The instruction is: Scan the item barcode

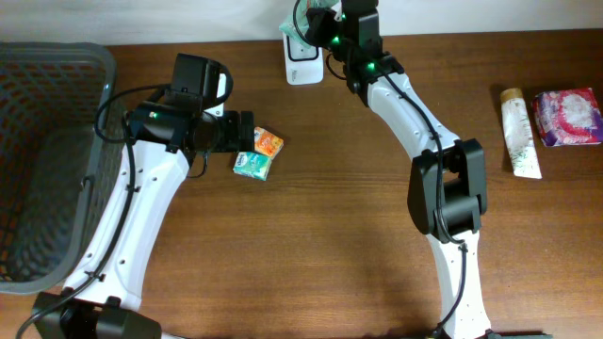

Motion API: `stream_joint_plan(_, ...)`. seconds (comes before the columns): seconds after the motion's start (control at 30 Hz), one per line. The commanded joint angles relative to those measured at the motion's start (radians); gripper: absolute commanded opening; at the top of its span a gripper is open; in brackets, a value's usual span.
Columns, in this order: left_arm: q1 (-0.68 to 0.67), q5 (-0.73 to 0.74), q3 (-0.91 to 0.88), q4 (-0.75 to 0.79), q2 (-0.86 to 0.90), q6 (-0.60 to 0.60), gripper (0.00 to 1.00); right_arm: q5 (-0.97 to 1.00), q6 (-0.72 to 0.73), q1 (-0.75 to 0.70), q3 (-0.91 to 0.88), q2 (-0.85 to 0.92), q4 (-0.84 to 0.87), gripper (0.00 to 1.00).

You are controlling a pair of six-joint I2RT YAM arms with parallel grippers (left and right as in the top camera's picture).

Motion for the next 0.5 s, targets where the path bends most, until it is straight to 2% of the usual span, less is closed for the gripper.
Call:
stream_joint_plan(0.0,0.000,-0.003,0.002,-0.002,-0.002,0.005,0.99,0.061,-0.014,-0.006,0.013,0.003,-0.109,0.04)
stream_joint_plan(0.1,0.000,-0.003,0.002,-0.002,-0.003,0.005,0.99,0.058,-0.019,-0.006,0.012,0.035,-0.123,0.04)
stream_joint_plan(0.3,0.000,-0.003,0.002,-0.002,-0.002,0.005,0.99,0.057,-0.014,-0.027,0.015,0.031,-0.007,0.04)
stream_joint_plan(0.47,0.000,-0.003,0.002,-0.002,-0.003,0.005,0.99,0.054,-0.016,-0.089,0.015,-0.053,-0.067,0.04)
